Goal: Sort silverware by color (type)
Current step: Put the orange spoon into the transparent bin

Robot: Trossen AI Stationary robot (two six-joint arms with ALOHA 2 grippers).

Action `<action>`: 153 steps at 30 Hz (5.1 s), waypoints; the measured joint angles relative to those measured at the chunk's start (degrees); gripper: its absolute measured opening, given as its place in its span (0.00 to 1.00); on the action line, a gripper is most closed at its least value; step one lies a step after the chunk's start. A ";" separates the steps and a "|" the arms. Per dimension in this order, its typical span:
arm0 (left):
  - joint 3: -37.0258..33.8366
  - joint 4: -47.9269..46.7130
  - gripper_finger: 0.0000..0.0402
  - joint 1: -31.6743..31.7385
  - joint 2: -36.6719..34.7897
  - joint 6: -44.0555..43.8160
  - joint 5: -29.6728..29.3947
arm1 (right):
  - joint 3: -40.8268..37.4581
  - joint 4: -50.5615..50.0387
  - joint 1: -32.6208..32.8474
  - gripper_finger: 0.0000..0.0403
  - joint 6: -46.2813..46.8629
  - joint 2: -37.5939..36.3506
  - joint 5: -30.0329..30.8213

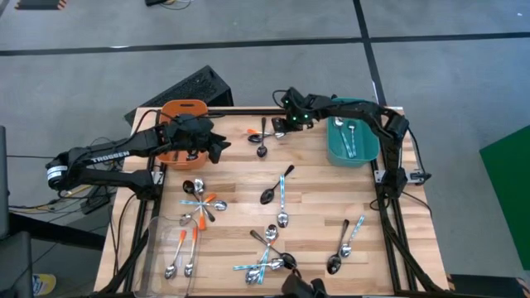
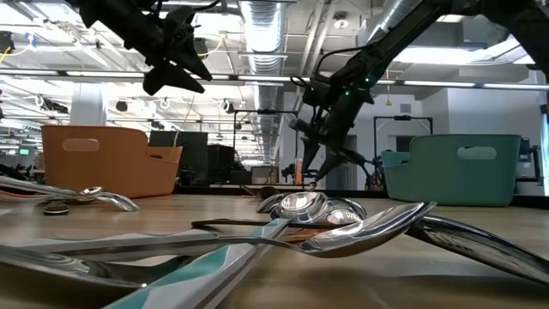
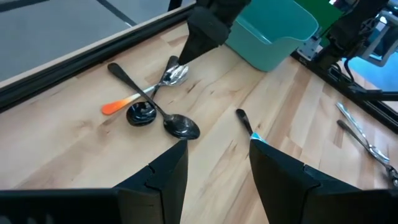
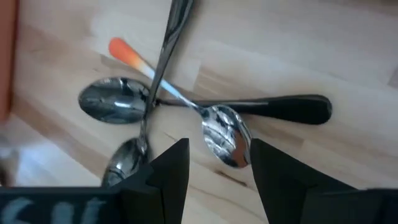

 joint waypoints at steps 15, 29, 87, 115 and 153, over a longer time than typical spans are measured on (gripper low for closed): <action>0.00 0.11 0.39 0.09 0.00 -3.28 -1.08 | -0.02 2.14 0.36 0.33 0.04 4.25 -3.29; 0.00 0.13 0.39 0.10 0.00 -7.39 -2.73 | 0.00 -2.79 -1.02 0.03 -9.47 2.78 -7.28; 27.73 -6.66 0.39 -11.80 22.16 28.66 -1.57 | -0.04 -5.61 18.74 0.03 -17.01 -26.55 0.55; 39.08 -23.45 0.01 -7.74 31.74 24.60 6.30 | -0.04 -4.62 23.11 0.03 -19.45 -26.49 6.23; 38.19 -42.71 0.00 -12.97 22.66 -13.13 -12.35 | 0.00 -2.77 16.63 0.48 -24.74 -27.65 16.69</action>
